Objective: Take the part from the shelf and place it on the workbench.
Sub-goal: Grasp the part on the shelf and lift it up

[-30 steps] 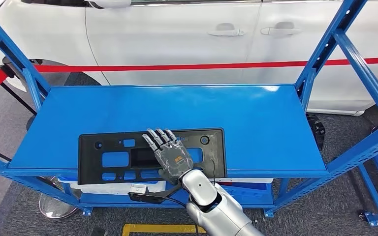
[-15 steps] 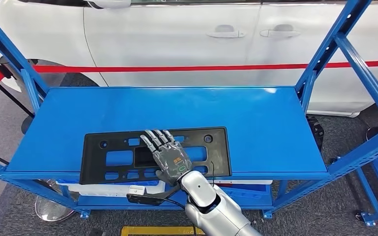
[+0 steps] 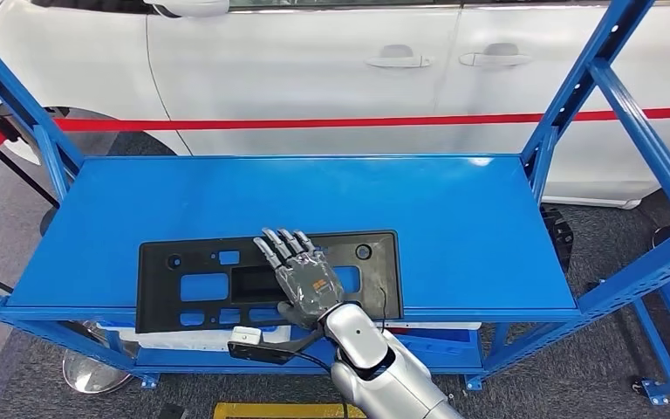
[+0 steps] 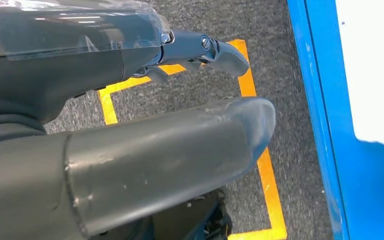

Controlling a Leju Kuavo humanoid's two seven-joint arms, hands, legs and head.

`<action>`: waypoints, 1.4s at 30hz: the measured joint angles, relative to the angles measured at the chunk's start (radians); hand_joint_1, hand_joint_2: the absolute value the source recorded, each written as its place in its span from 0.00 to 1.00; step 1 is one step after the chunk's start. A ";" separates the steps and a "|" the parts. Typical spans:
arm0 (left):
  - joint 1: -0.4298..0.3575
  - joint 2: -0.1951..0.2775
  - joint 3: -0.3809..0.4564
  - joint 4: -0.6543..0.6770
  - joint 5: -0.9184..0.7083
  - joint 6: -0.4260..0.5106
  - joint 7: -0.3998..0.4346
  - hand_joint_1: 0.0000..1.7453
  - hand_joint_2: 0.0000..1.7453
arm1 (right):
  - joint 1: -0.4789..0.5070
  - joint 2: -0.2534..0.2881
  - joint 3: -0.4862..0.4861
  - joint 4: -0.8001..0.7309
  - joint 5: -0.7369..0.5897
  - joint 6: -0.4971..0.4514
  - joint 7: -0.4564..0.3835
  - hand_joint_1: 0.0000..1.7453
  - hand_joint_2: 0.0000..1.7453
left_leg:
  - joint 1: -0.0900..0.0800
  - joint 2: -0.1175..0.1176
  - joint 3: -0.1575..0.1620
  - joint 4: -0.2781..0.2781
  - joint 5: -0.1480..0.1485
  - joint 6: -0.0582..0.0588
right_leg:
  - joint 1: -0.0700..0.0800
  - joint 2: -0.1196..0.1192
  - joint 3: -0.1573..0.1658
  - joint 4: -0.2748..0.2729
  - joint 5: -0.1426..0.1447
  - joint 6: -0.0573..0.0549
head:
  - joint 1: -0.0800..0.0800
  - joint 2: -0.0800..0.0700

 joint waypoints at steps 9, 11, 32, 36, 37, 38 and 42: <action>0.004 0.007 0.005 0.000 -0.012 0.001 0.004 0.00 0.00 | 0.009 0.001 0.000 -0.007 -0.026 -0.016 -0.010 0.00 1.00 | 0.005 0.001 -0.101 0.198 -0.053 -0.020 | -0.003 -0.001 0.011 -0.006 -0.003 -0.012 | -0.011 0.000; 0.002 0.008 0.007 0.000 -0.018 0.001 0.004 0.00 0.00 | 0.007 0.001 0.000 -0.008 -0.037 -0.022 -0.013 0.00 1.00 | 0.004 0.002 -0.035 0.056 0.009 -0.013 | -0.001 0.000 0.016 -0.003 -0.008 -0.005 | -0.011 0.000; -0.002 0.009 0.044 0.000 -0.047 -0.007 0.001 0.00 0.00 | -0.023 -0.003 0.000 -0.147 -0.180 -0.096 -0.057 0.00 1.00 | -0.003 0.000 -0.020 0.012 0.006 0.003 | 0.003 -0.001 0.005 -0.004 -0.004 -0.002 | 0.001 0.000; 0.001 0.010 0.055 0.000 -0.048 -0.007 -0.004 0.00 0.00 | -0.020 -0.008 0.000 -0.232 -0.226 -0.104 -0.069 0.00 1.00 | 0.003 0.001 -0.120 0.233 -0.104 -0.016 | -0.002 -0.005 0.010 -0.008 -0.003 -0.013 | -0.008 0.000; 0.003 0.010 0.056 0.000 -0.048 -0.007 -0.005 0.00 0.00 | -0.017 -0.011 0.000 -0.250 -0.234 -0.103 -0.070 0.00 1.00 | 0.004 0.001 -0.140 0.272 -0.112 -0.019 | -0.002 -0.005 0.010 -0.008 -0.004 -0.013 | -0.008 0.000; 0.004 0.011 0.058 0.000 -0.047 -0.007 -0.006 0.00 0.00 | -0.012 -0.014 0.000 -0.268 -0.241 -0.103 -0.071 0.00 1.00 | 0.006 0.001 -0.142 0.272 -0.098 -0.020 | -0.002 -0.005 0.012 -0.007 -0.005 -0.013 | -0.008 0.000; 0.006 0.011 0.068 0.000 -0.046 -0.008 -0.012 0.00 0.00 | 0.003 -0.030 0.000 -0.338 -0.269 -0.101 -0.079 0.00 1.00 | 0.007 0.000 -0.035 0.044 0.017 -0.016 | -0.001 -0.002 0.014 0.005 -0.013 0.000 | -0.009 0.000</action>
